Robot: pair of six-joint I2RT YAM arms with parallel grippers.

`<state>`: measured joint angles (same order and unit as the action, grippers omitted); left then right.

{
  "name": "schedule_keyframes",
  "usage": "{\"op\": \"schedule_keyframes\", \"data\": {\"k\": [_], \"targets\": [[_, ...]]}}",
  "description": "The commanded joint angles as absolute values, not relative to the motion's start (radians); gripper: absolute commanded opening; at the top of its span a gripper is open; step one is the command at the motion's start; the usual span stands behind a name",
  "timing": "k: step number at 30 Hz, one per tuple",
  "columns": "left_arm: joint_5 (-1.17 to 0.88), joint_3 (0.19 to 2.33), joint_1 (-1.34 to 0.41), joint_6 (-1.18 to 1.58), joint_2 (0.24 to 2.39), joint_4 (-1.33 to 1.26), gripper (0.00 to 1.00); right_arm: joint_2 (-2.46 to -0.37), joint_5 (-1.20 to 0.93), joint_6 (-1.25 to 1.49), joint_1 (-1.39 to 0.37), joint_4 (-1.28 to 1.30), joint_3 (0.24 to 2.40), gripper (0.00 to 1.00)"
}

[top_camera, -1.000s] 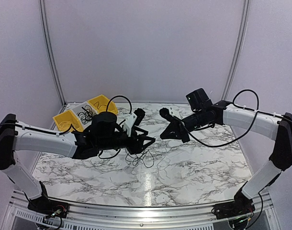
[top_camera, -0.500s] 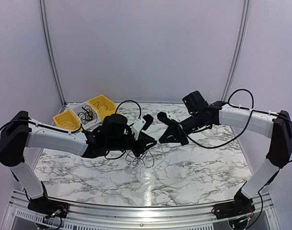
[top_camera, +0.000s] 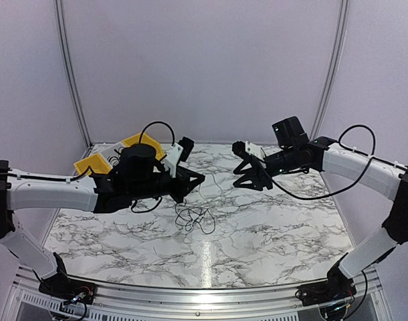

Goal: Untangle the cables

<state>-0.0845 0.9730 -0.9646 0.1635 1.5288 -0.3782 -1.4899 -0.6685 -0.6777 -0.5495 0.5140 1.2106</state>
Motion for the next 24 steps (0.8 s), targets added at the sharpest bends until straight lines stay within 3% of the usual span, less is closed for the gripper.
{"op": "schedule_keyframes", "data": {"k": [1,8,12,19,24], "targets": [[0.05,0.979,-0.922,0.253,1.403,-0.276,0.0,-1.461,-0.584,-0.652,-0.497,0.431,1.191,0.49],[0.464,1.061,-0.845,0.318,1.306,0.032,0.0,-1.487,-0.584,-0.65,-0.498,0.435,1.193,0.49],[0.676,1.028,-0.785,0.375,1.234,0.07,0.0,-1.505,-0.577,-0.664,-0.504,0.448,1.195,0.5],[0.878,1.023,-0.647,0.35,1.209,0.073,0.0,-1.525,-0.572,-0.69,-0.519,0.475,1.203,0.51],[0.863,1.064,-0.514,0.351,1.275,0.107,0.0,-1.533,-0.551,-0.7,-0.531,0.48,1.203,0.51]]}}
